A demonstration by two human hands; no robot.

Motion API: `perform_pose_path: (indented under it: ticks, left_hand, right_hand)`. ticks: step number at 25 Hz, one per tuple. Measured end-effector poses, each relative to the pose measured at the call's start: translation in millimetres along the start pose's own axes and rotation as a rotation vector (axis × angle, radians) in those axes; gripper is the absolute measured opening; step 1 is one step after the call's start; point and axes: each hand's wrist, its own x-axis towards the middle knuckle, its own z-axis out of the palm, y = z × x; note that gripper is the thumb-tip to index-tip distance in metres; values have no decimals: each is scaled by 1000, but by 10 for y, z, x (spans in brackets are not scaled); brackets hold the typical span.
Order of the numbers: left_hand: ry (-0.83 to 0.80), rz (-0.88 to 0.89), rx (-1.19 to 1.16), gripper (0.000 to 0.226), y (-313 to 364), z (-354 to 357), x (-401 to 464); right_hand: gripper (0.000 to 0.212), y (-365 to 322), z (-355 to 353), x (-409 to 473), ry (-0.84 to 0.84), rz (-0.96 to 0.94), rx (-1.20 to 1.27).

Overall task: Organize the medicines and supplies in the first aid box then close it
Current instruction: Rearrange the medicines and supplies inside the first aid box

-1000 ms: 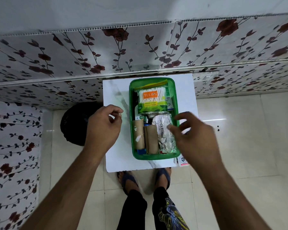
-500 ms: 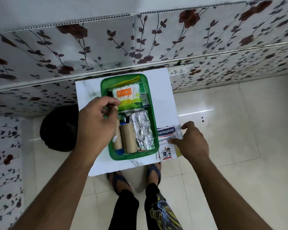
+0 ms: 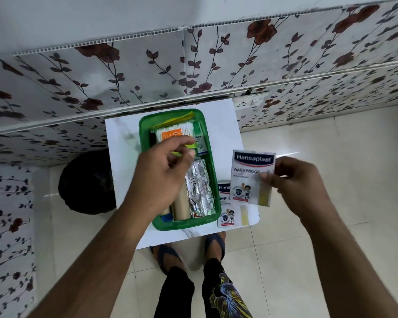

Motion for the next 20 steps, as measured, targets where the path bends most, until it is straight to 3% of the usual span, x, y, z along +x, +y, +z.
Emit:
perform_pose_path:
  ticks: [3,6,8,11,13,16,20]
  left_hand:
    - [-234,-83,-120,59,152,18,41]
    - [-189,-121,-361,68,216,-114,107]
    - [-14,-132,-227,61,161,-273,187]
    - [151,-154,50,53,-35,-427,351]
    - [157,-96,244,56,-116,-378,444]
    - [169,50,581,66,-177,-290,496]
    - [186,226,893,61,-311,-385,397]
  right_hand:
    - [13,-544,19,-134,-83,-147,208]
    - [15,-901,325,-125,-232,-168,270]
    - [19,-960,492,-67,-227,-166,217]
    - [16,-757,491,87,-12,-144,173]
    - [12,-488,424,135,64,-77,80]
    - [12,-125,419,143,52,20,-64]
    - [15,133,405,112,33,69,-219]
